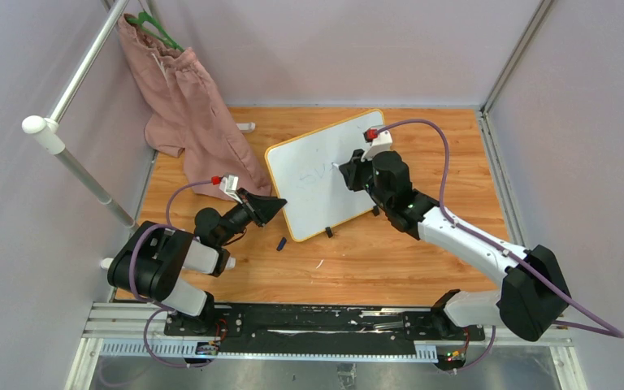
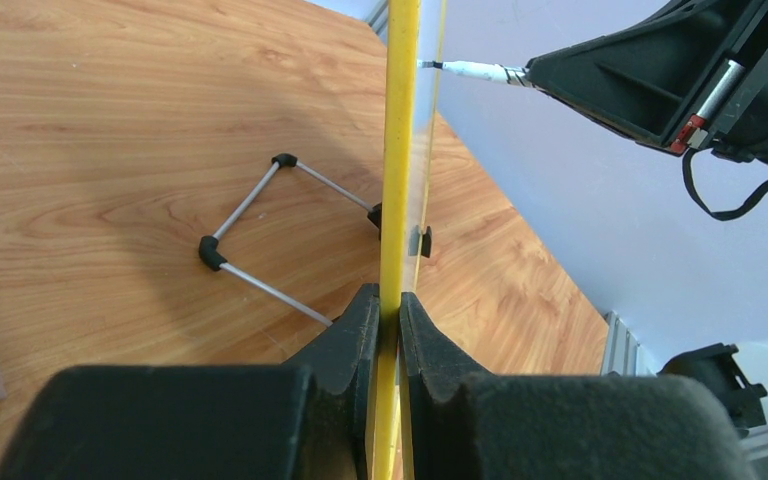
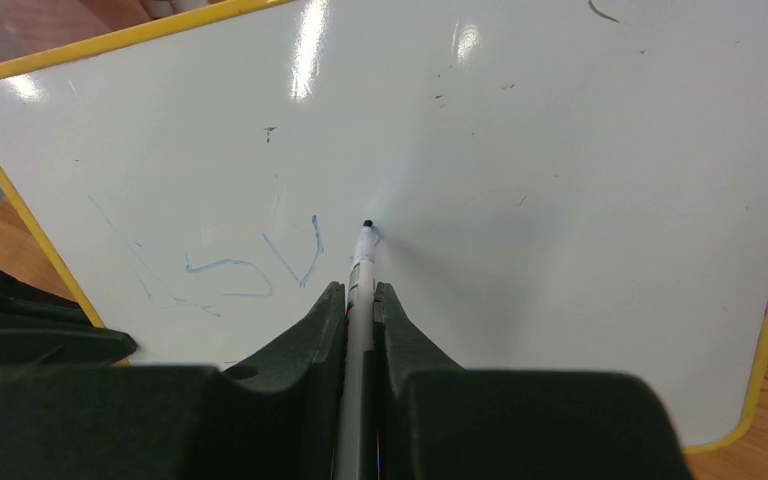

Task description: Write a sentence on the whiteboard

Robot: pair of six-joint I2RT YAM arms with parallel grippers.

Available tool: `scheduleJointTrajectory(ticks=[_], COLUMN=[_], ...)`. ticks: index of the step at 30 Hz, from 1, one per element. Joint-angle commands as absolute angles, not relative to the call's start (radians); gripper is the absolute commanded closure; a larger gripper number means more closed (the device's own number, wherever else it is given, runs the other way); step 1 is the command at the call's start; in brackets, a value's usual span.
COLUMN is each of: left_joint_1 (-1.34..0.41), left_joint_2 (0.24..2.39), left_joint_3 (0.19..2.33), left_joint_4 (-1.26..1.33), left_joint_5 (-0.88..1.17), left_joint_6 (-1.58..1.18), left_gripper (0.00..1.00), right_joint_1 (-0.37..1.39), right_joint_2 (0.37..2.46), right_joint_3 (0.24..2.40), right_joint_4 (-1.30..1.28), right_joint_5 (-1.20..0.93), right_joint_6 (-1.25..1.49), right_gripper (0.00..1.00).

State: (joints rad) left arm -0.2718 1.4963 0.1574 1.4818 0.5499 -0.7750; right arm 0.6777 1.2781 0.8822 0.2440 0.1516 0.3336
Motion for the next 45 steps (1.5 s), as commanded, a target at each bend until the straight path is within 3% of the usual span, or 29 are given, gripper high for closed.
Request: scheduleJointTrajectory(ticks=[1, 25, 45], left_joint_1=[-0.281, -0.281, -0.281], left_joint_2=[1.474, 1.470, 1.471], left_joint_3=[0.155, 0.155, 0.152], left_joint_4=[1.548, 1.549, 1.548], left_joint_5=[0.558, 0.558, 0.559], left_joint_6=[-0.769, -0.769, -0.769], left_gripper=[1.00, 1.00, 1.00], right_joint_1=[0.669, 0.677, 0.615], right_joint_2=[1.287, 1.261, 1.222], right_joint_3=[0.910, 0.806, 0.837], right_joint_4=[0.272, 0.204, 0.178], right_joint_5=[0.121, 0.118, 0.156], right_joint_6=[0.336, 0.354, 0.350], right_gripper=[1.00, 1.00, 1.00])
